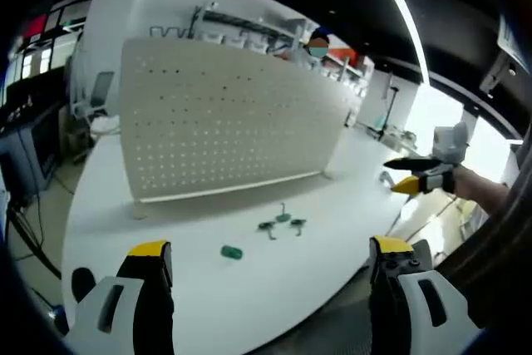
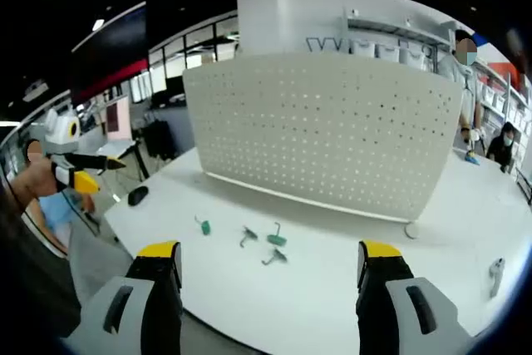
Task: Insert the hook assembly into the mounting plate slot until the hook locks in place.
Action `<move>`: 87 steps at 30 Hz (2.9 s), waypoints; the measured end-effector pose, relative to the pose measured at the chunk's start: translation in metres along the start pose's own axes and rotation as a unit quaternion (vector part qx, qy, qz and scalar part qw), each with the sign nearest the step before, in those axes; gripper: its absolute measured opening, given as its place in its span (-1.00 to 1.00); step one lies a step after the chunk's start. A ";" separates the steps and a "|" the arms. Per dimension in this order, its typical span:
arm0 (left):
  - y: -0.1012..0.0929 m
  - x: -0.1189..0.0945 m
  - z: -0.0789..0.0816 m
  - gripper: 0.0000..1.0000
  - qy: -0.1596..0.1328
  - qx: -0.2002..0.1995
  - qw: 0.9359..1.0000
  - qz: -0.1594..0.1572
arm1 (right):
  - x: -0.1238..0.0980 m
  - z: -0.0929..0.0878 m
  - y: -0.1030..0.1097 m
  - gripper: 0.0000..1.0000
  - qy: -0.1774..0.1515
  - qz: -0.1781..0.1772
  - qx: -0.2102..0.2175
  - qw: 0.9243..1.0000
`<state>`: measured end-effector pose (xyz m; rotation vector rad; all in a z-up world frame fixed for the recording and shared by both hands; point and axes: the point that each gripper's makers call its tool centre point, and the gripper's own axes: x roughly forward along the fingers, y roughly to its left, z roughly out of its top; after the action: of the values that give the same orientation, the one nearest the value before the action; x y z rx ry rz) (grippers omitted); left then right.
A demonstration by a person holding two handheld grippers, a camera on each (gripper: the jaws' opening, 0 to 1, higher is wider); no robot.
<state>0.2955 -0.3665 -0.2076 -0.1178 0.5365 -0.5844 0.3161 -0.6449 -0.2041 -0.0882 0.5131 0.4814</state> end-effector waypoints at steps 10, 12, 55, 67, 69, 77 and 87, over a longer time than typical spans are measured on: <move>0.002 0.000 -0.002 1.00 0.003 -0.003 1.000 0.002 | 0.000 -0.001 0.001 0.76 0.002 0.001 -0.002 1.000; 0.002 0.000 -0.003 1.00 0.003 -0.003 1.000 0.002 | 0.000 -0.001 0.001 0.75 0.003 0.002 -0.003 1.000; -0.012 0.004 -0.003 1.00 0.018 0.009 1.000 -0.012 | 0.000 -0.002 0.003 0.74 0.011 0.014 -0.018 1.000; -0.011 0.003 -0.009 1.00 0.020 -0.002 1.000 -0.006 | 0.009 -0.006 0.011 0.64 0.029 0.041 -0.024 0.998; -0.012 0.003 -0.010 1.00 0.020 -0.004 1.000 -0.005 | 0.011 -0.005 0.016 0.61 0.023 0.050 -0.022 0.998; -0.011 -0.001 -0.010 1.00 0.016 -0.008 1.000 -0.001 | 0.034 -0.013 0.039 0.57 0.030 0.084 -0.018 0.996; -0.017 -0.006 -0.004 1.00 -0.008 -0.047 0.999 -0.024 | 0.079 -0.027 0.091 0.42 0.058 0.163 -0.051 0.984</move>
<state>0.2815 -0.3772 -0.2039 -0.2249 0.5466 -0.6043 0.3222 -0.5366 -0.2636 -0.1318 0.6205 0.8272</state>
